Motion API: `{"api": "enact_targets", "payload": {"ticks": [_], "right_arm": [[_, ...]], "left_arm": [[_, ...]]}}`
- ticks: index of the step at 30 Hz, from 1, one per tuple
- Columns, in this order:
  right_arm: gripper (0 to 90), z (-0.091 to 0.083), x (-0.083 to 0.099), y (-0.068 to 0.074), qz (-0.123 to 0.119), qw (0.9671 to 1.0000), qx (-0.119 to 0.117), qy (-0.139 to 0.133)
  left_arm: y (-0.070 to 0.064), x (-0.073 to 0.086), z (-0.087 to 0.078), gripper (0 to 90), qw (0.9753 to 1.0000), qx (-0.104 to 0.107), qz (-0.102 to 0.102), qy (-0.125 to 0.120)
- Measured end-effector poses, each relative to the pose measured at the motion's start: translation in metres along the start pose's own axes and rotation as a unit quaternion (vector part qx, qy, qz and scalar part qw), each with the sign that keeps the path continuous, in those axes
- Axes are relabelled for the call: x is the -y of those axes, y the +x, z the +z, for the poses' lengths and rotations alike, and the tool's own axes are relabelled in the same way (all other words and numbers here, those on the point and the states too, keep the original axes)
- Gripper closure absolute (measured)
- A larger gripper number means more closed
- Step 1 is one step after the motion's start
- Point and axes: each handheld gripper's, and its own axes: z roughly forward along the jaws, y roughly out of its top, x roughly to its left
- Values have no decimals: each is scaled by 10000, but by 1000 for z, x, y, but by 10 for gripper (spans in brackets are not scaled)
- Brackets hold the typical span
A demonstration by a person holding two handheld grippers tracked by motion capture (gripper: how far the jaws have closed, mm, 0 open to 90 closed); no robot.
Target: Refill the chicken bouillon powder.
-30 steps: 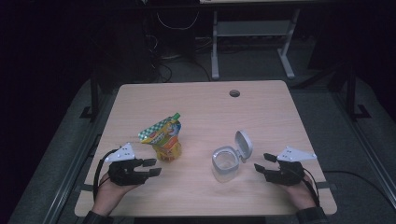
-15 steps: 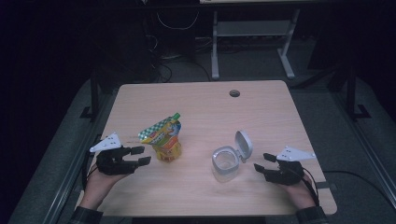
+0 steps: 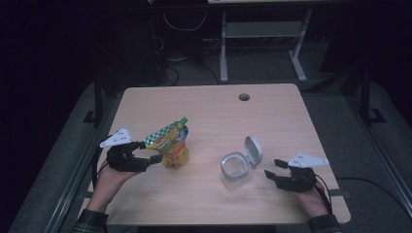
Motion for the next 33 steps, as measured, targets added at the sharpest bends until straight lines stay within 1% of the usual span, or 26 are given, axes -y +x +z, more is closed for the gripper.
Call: {"api": "enact_targets", "payload": {"ticks": [4, 7, 9, 11, 15, 19, 20, 22, 25, 30, 33], "right_arm": [[413, 0, 0, 0, 9, 10000, -2, 11], [413, 0, 0, 0, 20, 10000, -4, 8], [413, 0, 0, 0, 35, 10000, -8, 9], [413, 0, 0, -1, 37, 10000, -5, 9], [414, 0, 1, -1, 38, 10000, -3, 9], [414, 0, 1, -1, 53, 10000, 0, 16], [414, 0, 1, -1, 54, 10000, 0, 16], [414, 0, 1, -1, 49, 10000, -1, 17], [414, 0, 1, -1, 21, 10000, -5, 22], [415, 0, 1, -1, 38, 10000, -3, 31], [415, 0, 1, -1, 40, 10000, -5, 40]], "left_arm": [[2, -2, 6, 297, 10000, 11, 1, 38], [2, -4, 10, 315, 10000, -21, 12, 51], [3, -5, 12, 329, 10000, -23, -7, 24], [3, -6, 13, 347, 10000, -50, 31, 52], [5, -7, 16, 422, 10000, -47, -20, 30], [4, -9, 18, 478, 10000, -60, 15, 49], [4, -9, 17, 494, 9999, -77, 49, 86], [3, -11, 18, 523, 9999, -103, 107, 78], [3, -12, 19, 569, 9998, -113, 147, 93], [1, -15, 20, 656, 9989, -209, 389, 156], [1, -17, 21, 714, 9984, -241, 477, 204]]}}
